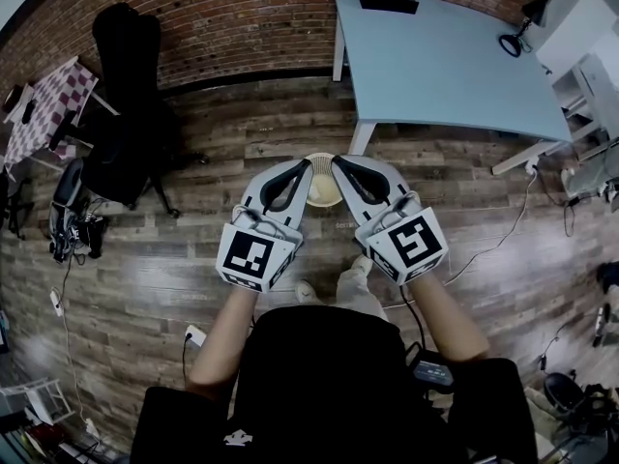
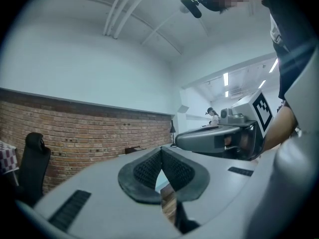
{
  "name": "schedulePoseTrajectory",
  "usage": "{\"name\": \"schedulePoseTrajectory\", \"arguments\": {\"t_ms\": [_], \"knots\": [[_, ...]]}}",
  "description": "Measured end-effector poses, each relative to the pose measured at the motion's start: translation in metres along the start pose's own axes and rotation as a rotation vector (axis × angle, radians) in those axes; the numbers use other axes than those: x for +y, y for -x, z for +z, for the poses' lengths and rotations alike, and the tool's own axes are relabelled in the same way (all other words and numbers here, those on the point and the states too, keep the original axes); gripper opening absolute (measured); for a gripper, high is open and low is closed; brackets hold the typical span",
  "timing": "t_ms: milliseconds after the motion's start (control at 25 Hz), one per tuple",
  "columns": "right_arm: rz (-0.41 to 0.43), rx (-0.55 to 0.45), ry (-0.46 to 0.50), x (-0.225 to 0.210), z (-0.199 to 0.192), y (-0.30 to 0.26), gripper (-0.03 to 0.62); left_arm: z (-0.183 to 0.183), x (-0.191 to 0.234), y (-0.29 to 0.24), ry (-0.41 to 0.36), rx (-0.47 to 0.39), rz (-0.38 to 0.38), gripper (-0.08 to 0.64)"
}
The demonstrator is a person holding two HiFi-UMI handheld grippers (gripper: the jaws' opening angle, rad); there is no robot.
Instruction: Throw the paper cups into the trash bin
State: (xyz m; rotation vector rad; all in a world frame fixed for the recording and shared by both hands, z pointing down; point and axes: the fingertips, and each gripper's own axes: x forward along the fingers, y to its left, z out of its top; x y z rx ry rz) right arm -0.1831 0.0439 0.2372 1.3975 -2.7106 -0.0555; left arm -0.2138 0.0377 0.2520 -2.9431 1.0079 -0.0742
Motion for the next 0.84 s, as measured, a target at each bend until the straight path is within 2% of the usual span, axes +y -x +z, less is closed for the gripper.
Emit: {"name": "schedulePoseTrajectory", "arguments": {"t_ms": [840], "knots": [[-0.028, 0.009, 0.005, 0.031, -0.002, 0.006, 0.003, -0.014, -0.007, 0.029, 0.008, -0.001, -0.046, 0.0]]}}
